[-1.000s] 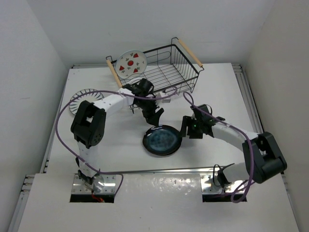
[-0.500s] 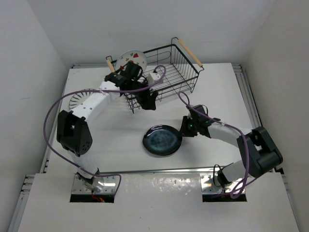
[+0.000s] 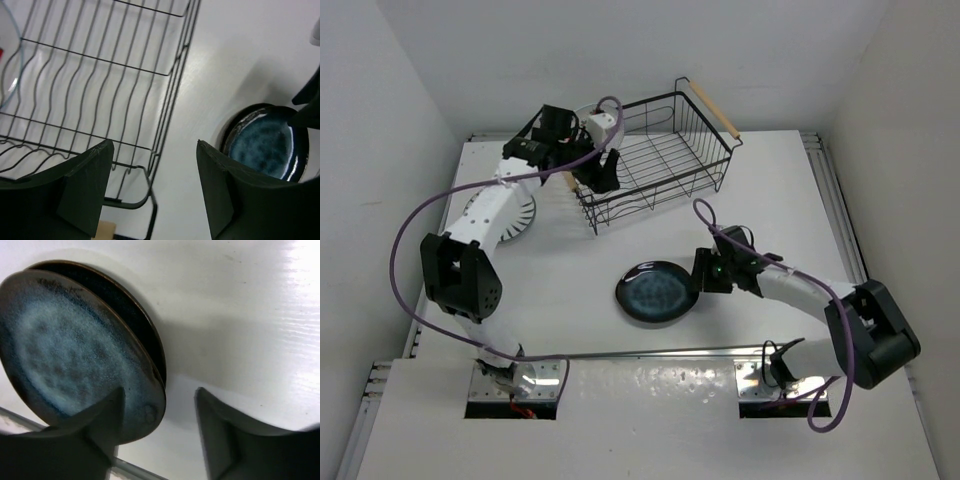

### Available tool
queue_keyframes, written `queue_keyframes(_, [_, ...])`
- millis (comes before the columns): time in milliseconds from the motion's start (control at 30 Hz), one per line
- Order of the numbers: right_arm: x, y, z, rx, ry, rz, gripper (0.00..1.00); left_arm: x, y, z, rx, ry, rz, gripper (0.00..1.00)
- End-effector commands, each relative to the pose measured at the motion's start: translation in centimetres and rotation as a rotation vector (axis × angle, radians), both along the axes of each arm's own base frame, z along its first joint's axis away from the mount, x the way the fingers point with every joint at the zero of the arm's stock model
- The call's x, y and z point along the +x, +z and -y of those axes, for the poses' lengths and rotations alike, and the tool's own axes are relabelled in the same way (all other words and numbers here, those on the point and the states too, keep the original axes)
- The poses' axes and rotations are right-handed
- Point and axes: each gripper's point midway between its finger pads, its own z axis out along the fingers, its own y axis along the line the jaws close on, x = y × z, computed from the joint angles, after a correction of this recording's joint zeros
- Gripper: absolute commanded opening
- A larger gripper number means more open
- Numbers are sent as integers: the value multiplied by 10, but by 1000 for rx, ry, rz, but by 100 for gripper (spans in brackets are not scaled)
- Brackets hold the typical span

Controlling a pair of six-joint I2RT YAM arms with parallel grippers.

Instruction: Unload the plates from the dish rack

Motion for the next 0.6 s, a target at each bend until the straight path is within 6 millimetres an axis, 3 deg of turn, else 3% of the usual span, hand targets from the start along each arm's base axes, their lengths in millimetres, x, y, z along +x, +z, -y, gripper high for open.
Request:
queue_keyframes(0, [6,13,0,-9,4,43,60,27,51,-18,-51,108,138,73])
queue_keyframes(33, [9,18,-1,-10,11,53,74,34,59,-22,-64,130,163,73])
queue_keyframes(167, [10,29,3,-43,37,81,99,56,87,-48,-148,248,242,73])
queue_keyframes(267, [13,41,6,-52,47,118,99,71,107,-57,-166,276,324,73])
queue_keyframes(433, [17,58,12,-69,40,183,99,114,113,-84,-176,375,392,74])
queue_keyframes(467, [17,60,14,-71,39,197,99,125,122,-94,-183,411,434,74])
queue_keyframes(567, [15,62,14,-68,52,210,99,158,112,-113,-186,460,462,77])
